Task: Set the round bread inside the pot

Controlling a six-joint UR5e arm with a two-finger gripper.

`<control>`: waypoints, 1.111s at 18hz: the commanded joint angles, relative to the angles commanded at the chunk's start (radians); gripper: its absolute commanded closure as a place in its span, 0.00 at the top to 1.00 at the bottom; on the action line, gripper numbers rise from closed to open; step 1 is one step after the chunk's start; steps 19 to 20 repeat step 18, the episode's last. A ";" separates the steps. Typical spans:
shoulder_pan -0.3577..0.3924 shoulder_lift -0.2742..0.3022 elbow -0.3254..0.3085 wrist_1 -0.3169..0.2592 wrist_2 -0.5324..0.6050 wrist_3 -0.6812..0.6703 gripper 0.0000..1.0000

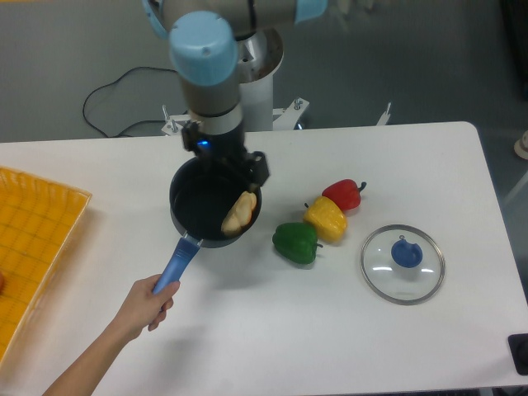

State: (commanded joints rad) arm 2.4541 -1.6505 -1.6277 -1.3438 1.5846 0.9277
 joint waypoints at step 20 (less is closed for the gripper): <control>0.296 -0.204 0.098 0.047 -0.005 0.695 1.00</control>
